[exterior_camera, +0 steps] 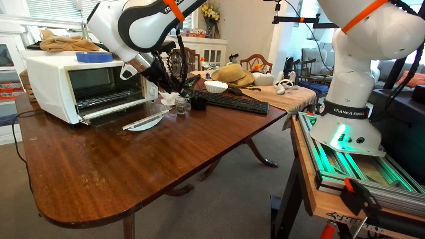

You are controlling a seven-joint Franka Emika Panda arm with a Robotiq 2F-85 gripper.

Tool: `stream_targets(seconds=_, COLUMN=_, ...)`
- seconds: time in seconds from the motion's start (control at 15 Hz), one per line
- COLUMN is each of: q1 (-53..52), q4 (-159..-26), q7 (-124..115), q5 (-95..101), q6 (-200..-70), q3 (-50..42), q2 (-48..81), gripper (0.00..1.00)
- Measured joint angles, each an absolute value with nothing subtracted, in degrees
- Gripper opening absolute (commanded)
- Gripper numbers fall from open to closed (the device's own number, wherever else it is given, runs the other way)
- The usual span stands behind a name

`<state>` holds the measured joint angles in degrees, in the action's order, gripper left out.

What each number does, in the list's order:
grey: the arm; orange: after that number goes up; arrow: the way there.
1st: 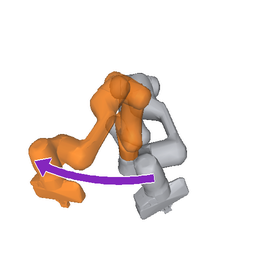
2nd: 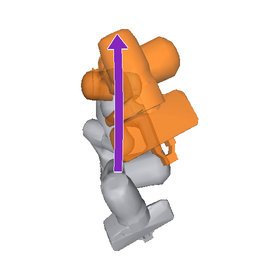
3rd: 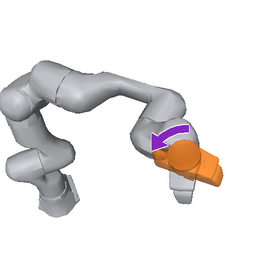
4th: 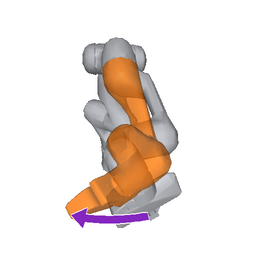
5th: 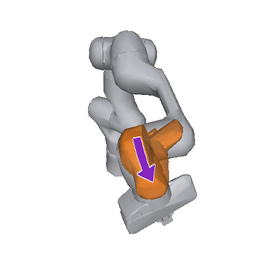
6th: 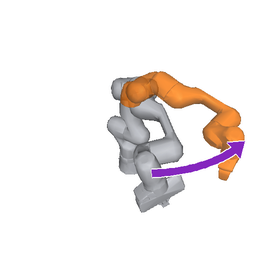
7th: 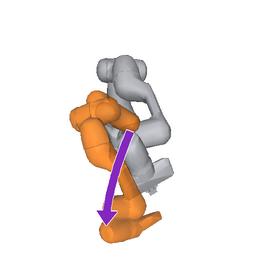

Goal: Pour the contents in the cup into the black item

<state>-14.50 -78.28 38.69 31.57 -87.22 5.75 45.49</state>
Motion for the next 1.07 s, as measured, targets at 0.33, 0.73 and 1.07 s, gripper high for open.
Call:
stream_targets(seconds=0.33, q1=-15.34, q4=-77.84, q7=34.01, q5=34.51, q6=-87.12, q3=5.00, q2=47.74, gripper=1.00)
stream_targets(seconds=0.73, q1=-15.19, q4=-76.51, q7=32.52, q5=35.94, q6=-87.15, q3=4.50, q2=50.04, gripper=1.00)
stream_targets(seconds=1.07, q1=-15.02, q4=-76.30, q7=32.50, q5=36.04, q6=-87.84, q3=4.51, q2=51.14, gripper=0.99)
